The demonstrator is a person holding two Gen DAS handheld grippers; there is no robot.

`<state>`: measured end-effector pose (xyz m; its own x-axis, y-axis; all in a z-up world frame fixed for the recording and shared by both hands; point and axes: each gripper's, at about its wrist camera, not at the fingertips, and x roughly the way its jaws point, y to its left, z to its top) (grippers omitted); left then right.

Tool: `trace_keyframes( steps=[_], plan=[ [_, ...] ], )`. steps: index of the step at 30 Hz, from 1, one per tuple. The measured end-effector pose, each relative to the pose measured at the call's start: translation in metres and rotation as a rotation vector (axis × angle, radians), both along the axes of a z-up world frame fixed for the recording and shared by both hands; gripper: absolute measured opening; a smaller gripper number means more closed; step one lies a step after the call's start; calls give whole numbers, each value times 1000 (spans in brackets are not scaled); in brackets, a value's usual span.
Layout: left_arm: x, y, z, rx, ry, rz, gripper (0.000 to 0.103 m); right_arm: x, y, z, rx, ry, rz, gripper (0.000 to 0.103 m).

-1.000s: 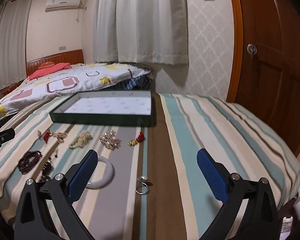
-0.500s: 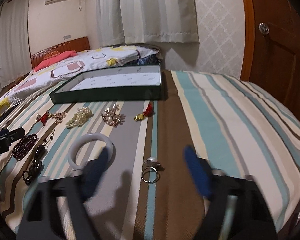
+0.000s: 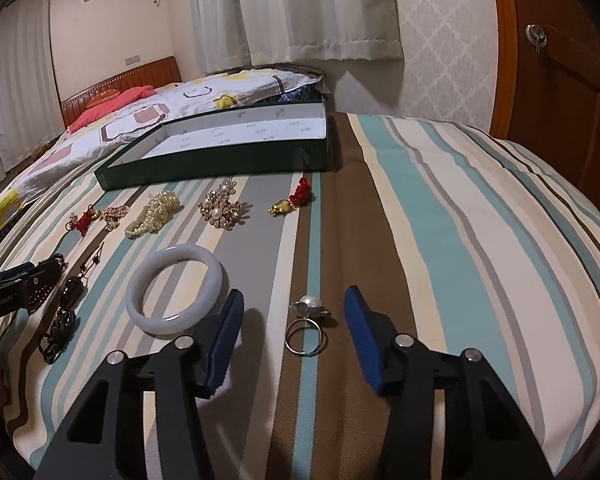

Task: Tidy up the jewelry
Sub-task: 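Move the left tool to the dark red bead bracelet while the right tool moves to the silver pearl ring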

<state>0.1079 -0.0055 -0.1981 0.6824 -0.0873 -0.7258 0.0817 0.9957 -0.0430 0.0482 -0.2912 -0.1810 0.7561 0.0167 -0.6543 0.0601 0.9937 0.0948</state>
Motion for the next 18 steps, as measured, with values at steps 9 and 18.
trace_keyframes(
  steps=[9, 18],
  plan=[
    [-4, -5, -2, 41, -1, 4, 73, -1, 5, -1, -13, 2, 7, 47],
    [-7, -7, 1, 14, -22, -40, 26, -2, 0, -2, -12, 1, 11, 22]
  ],
)
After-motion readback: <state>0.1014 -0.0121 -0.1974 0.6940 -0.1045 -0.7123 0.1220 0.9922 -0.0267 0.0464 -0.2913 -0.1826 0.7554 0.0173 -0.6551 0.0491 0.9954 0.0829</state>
